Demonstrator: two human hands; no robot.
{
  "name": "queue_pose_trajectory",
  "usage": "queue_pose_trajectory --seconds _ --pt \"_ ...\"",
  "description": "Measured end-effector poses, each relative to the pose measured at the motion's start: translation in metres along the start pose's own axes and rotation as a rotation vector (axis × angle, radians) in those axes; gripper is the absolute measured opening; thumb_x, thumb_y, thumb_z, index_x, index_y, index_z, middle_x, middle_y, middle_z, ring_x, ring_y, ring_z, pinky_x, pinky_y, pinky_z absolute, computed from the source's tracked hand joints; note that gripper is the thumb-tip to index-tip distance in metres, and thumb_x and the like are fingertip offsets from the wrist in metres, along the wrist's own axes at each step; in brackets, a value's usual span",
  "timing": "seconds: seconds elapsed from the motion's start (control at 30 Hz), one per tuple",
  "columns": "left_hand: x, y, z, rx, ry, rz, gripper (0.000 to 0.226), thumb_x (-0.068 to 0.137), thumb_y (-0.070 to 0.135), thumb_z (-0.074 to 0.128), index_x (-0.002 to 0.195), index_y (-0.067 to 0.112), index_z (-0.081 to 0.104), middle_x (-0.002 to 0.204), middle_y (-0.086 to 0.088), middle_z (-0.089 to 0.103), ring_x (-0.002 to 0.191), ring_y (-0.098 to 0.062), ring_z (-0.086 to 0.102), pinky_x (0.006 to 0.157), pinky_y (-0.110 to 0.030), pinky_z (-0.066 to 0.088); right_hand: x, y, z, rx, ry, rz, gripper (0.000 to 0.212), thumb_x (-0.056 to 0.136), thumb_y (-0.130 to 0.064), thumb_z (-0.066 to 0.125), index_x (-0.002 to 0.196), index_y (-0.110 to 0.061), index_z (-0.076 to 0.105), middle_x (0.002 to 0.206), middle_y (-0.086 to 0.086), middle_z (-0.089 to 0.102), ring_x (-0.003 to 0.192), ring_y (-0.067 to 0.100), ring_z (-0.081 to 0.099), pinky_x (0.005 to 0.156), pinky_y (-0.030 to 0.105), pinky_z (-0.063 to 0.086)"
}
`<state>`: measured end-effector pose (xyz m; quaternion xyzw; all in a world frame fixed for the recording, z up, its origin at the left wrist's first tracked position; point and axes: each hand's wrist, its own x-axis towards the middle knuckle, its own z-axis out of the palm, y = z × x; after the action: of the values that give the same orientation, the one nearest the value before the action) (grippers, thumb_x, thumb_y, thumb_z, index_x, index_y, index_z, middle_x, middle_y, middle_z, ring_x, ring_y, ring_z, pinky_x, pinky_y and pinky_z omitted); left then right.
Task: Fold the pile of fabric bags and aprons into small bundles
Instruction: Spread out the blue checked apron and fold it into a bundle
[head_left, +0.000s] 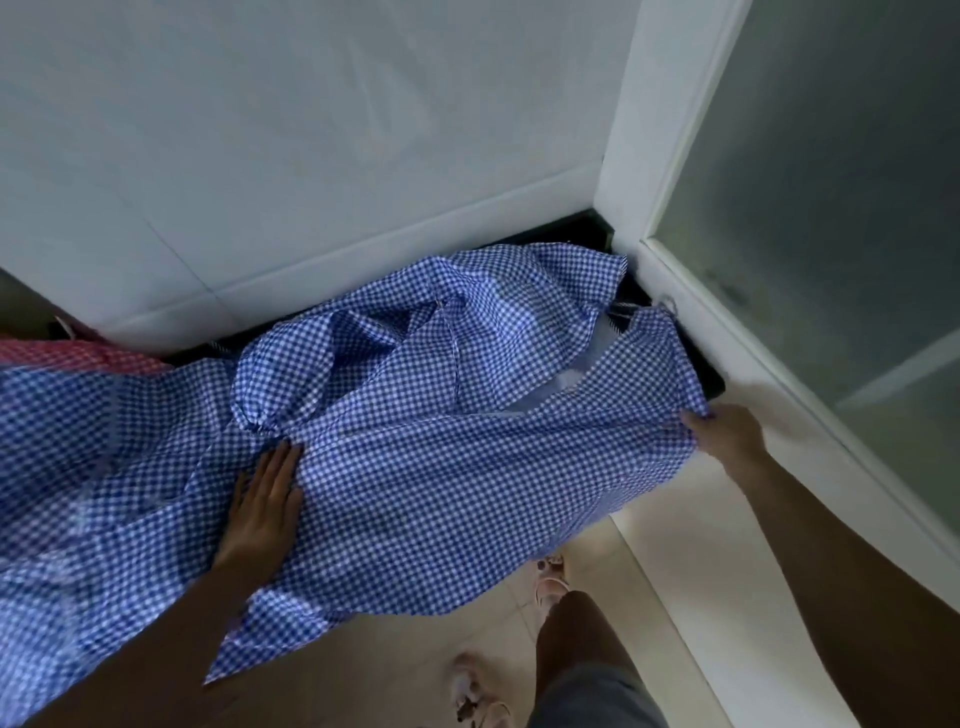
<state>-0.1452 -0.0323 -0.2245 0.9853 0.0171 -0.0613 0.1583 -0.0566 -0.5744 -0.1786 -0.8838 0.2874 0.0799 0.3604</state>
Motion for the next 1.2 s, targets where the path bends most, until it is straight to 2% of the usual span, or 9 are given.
queue_pose_trajectory --seconds 0.17,0.3,0.4,0.5,0.67,0.8,0.9,1.0,1.2 --pt "0.023 0.041 0.002 0.013 -0.071 -0.094 0.087 0.08 -0.003 0.05 0.153 0.012 0.006 0.16 -0.012 0.001 0.147 -0.03 -0.003 0.117 -0.054 0.004 -0.007 -0.048 0.007 -0.126 0.223 -0.405 0.033 0.086 -0.006 0.063 0.117 -0.002 0.053 0.119 0.015 0.052 0.1 0.032 0.056 0.079 0.033 0.042" --pt "0.029 0.074 0.001 -0.177 -0.008 -0.329 0.071 0.091 -0.002 0.041 0.153 0.02 0.015 0.161 -0.001 0.002 0.147 -0.024 -0.005 0.114 -0.056 -0.004 0.013 -0.082 0.025 -0.345 -0.245 -0.729 0.045 0.085 0.004 0.061 0.128 -0.008 0.053 0.129 0.009 0.05 0.098 0.025 0.058 0.082 0.03 0.044" --pt "0.021 0.069 0.003 -0.198 -0.007 -0.296 0.055 0.103 0.03 0.033 0.153 0.029 0.012 0.161 0.004 -0.003 0.147 -0.022 -0.009 0.111 -0.06 -0.011 0.034 -0.087 0.031 -0.611 -0.409 -0.65 0.032 0.084 -0.004 0.066 0.116 -0.007 0.062 0.114 0.012 0.061 0.101 0.028 0.059 0.085 0.036 0.047" --pt "0.011 0.051 0.002 -0.176 0.0 -0.295 0.058 0.1 0.045 0.036 0.152 0.032 0.014 0.161 0.005 -0.003 0.147 -0.021 -0.01 0.11 -0.06 -0.013 0.044 -0.087 0.03 -0.429 -0.227 -0.705 0.005 0.087 -0.012 0.068 0.085 -0.009 0.064 0.083 0.007 0.058 0.082 0.025 0.057 0.069 0.033 0.041" --pt "0.03 0.058 -0.002 -0.091 0.106 -0.31 0.06 0.094 -0.004 0.033 0.15 0.014 0.021 0.157 -0.016 0.011 0.145 -0.034 0.002 0.115 -0.058 0.0 0.063 -0.084 0.035 -0.235 -0.131 -0.496 0.048 0.088 -0.021 0.067 0.131 -0.008 0.049 0.127 0.015 0.048 0.108 0.031 0.053 0.092 0.044 0.047" --pt "0.035 0.071 -0.001 -0.226 0.159 -0.198 0.073 0.078 -0.024 0.033 0.142 0.01 0.041 0.149 -0.014 0.035 0.139 -0.033 0.027 0.117 -0.053 0.009 0.076 -0.079 0.043 -0.262 -0.086 -0.352 0.056 0.085 -0.032 0.067 0.128 -0.002 0.05 0.125 0.02 0.052 0.107 0.037 0.055 0.088 0.042 0.048" --pt "0.031 0.069 0.002 -0.263 0.108 -0.2 0.051 0.096 0.013 0.037 0.147 0.018 0.034 0.155 -0.002 0.027 0.145 -0.024 0.018 0.116 -0.056 -0.006 0.074 -0.085 0.049 -0.185 -0.113 -0.323 0.053 0.085 -0.026 0.071 0.123 0.003 0.048 0.11 0.013 0.05 0.102 0.032 0.054 0.081 0.037 0.044" --pt "0.025 0.069 0.008 -0.121 0.051 -0.163 0.073 0.086 0.067 0.014 0.151 0.034 0.009 0.154 0.018 0.0 0.146 -0.009 -0.003 0.112 -0.052 -0.014 0.076 -0.093 0.057 -0.283 -0.139 -0.365 0.028 0.09 -0.017 0.064 0.105 0.006 0.063 0.098 0.016 0.063 0.088 0.028 0.058 0.075 0.033 0.045" --pt "0.017 0.059 0.005 -0.034 -0.013 -0.231 0.073 0.084 0.072 0.007 0.149 0.041 -0.006 0.154 0.018 -0.014 0.141 -0.003 -0.013 0.111 -0.06 -0.01 0.112 -0.09 0.024 -0.47 0.122 -0.253 0.031 0.09 -0.029 0.062 0.093 0.0 0.072 0.089 0.024 0.069 0.081 0.036 0.065 0.075 0.04 0.054"
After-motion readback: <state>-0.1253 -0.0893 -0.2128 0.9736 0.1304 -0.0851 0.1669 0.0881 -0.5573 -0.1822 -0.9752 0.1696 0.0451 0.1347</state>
